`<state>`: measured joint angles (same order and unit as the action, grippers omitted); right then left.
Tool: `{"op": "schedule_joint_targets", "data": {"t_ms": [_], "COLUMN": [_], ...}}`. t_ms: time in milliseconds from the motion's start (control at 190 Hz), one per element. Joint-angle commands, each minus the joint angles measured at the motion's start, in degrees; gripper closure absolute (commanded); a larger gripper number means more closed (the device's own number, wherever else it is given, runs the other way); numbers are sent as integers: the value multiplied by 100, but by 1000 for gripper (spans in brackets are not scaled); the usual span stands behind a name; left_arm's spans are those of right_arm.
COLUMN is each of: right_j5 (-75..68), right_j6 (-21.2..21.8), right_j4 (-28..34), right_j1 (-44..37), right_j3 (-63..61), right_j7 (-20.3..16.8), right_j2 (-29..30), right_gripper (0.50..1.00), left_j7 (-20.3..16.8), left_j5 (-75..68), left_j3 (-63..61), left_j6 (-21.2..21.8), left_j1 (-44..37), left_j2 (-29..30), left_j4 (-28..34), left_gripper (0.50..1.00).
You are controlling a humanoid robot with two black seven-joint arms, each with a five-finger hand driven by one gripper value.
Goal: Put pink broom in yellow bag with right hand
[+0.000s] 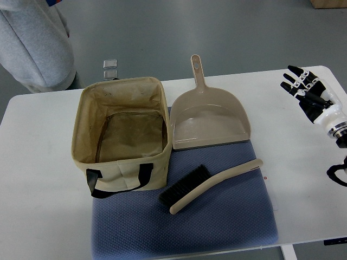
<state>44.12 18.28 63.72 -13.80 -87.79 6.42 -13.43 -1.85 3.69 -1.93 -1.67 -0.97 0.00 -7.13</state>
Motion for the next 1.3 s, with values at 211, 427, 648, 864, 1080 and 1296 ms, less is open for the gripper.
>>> {"op": "schedule_joint_targets", "data": {"t_ms": [211,427,648,864,1080,1296], "right_j5": [0,0,0,0,0,0], "right_j6": [0,-9,0,9,9,9], "right_j4": [0,0,0,0,0,0], "right_j1": [0,0,-44,-44,-62,-132], "right_j3": [7,7,7,-1,-1,-1], "right_j7": [-9,0,-9,0,0,0], "right_j2": [-2,-2,7,-2,7,7], "right_gripper": [572,572,572,572,572,572], "left_j7": [0,0,0,0,0,0], "left_j5": [9,9,9,9,9,9], "left_j3": [0,0,0,0,0,0], "left_j6": [9,9,9,9,0,9], "left_j1": [-8,-8,-8,-8,-8,-8], "left_j2": [0,0,0,0,0,0], "left_j4": [1,-8,-8,-8,-8,-8], "left_gripper": [500,500,500,500,500,500]}}
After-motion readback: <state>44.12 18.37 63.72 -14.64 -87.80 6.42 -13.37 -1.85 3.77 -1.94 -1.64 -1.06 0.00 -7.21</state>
